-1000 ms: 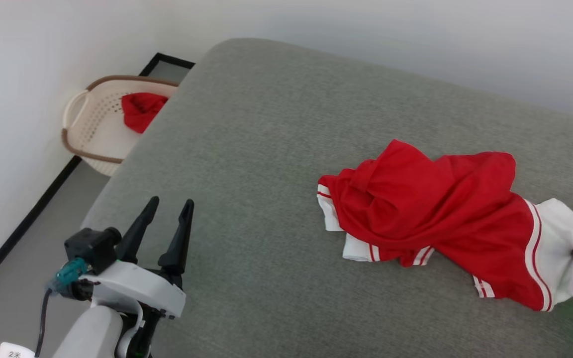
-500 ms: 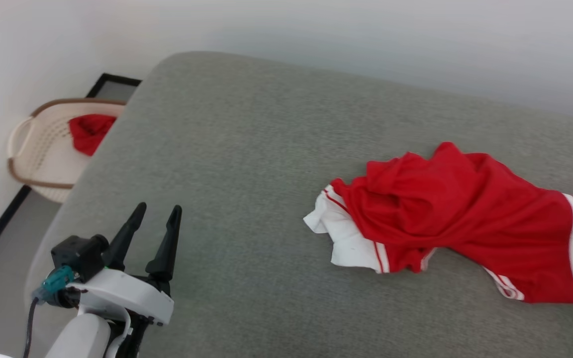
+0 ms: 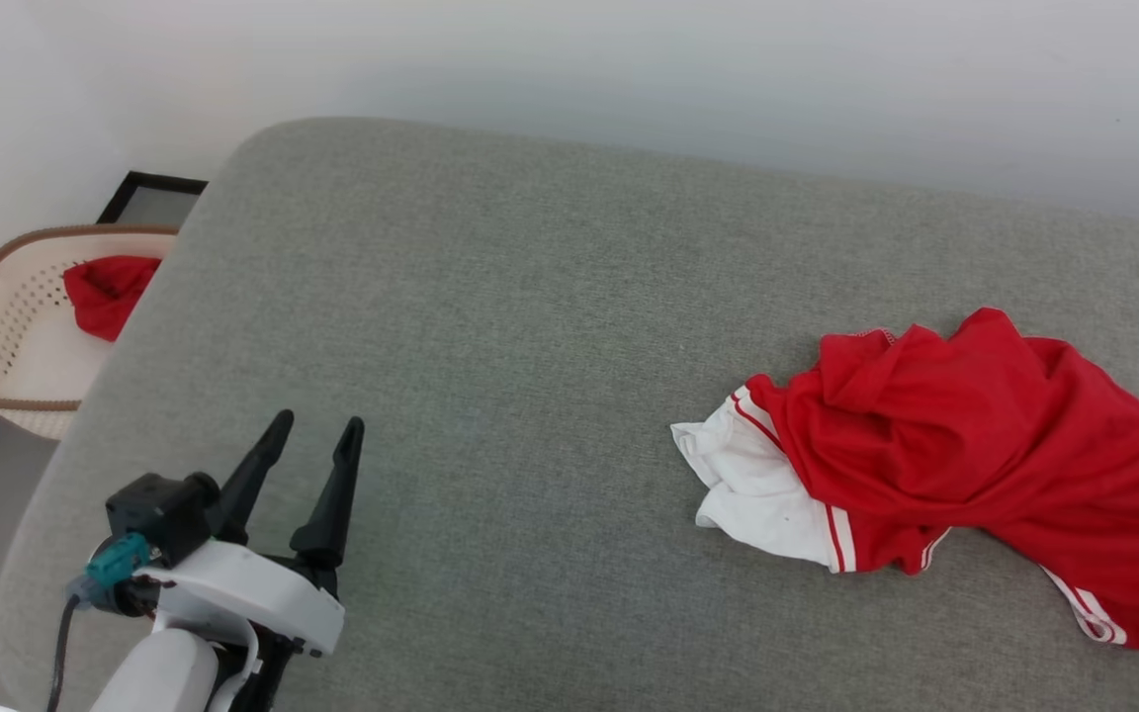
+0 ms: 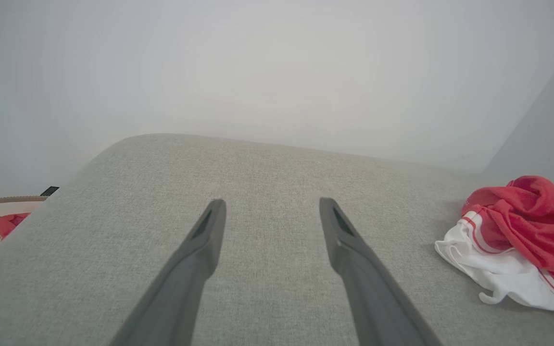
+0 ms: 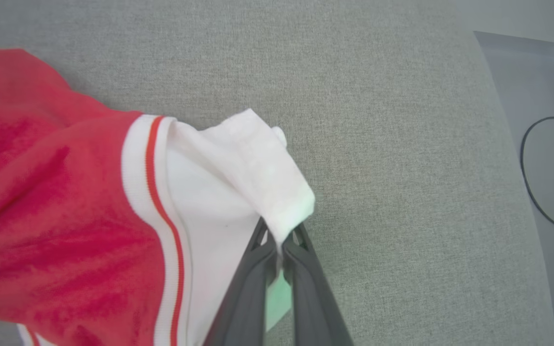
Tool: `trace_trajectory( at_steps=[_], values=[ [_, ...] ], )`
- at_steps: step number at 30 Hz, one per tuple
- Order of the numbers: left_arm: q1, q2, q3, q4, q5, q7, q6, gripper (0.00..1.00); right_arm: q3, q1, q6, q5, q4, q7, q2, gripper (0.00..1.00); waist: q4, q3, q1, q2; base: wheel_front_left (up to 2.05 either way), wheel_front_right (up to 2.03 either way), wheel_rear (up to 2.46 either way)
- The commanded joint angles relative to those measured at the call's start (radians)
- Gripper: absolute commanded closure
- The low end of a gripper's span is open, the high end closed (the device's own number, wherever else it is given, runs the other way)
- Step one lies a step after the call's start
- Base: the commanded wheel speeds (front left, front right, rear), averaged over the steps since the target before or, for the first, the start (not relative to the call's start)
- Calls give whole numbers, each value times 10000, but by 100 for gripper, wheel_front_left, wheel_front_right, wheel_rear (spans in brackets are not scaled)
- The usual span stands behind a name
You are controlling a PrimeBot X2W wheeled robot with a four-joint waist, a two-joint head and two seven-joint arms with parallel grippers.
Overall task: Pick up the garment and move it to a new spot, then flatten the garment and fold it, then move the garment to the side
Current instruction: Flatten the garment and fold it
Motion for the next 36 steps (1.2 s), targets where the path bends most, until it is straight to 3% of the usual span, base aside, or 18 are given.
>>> trace_trajectory(
  at_steps=[1, 3, 4, 5, 13, 21, 27, 36],
  values=[
    [15, 36, -23, 14, -52, -35, -24, 0, -54, 122, -13, -117, 36, -89, 102, 74, -37, 8, 0, 0, 0, 0, 0],
    [-10, 75, -70, 12, -101, -35, -24, 0, -74, 117, -13, -161, 138, -213, 216, 41, -93, 14, 0, 0, 0, 0, 0],
    [-16, 73, -142, -4, -109, -35, -24, 0, -67, 99, -13, -197, 204, -292, 291, 13, -122, 17, 0, 0, 0, 0, 0],
    [-26, 87, -217, -28, -165, -35, -24, 0, -45, 77, -13, -244, 257, -366, 346, 0, -148, 18, 0, 0, 0, 0, 0],
    [-98, 426, -566, -106, -361, -35, -24, 0, 68, -193, -13, -430, 242, -782, 597, 0, -484, -4, 0, 0, 0, 0, 0],
    [-167, 738, -931, -439, -609, 315, -23, 0, 264, 71, -13, -174, -879, -1449, 1004, 0, -938, -131, 0, 0, 0, 0, 0],
    [-225, 1002, -1123, -944, -1108, 1269, -12, 0, 409, 580, -12, -41, -1892, -2122, 1798, 0, -1378, -266, 0, 0, 0, 0, 0],
    [-827, 1292, -1653, -1696, -2368, 3759, -12, 0, 1067, 1020, -12, -79, -2924, -2792, 2749, 0, -2129, -224, 0, 0, 0, 0, 0]
  ],
)
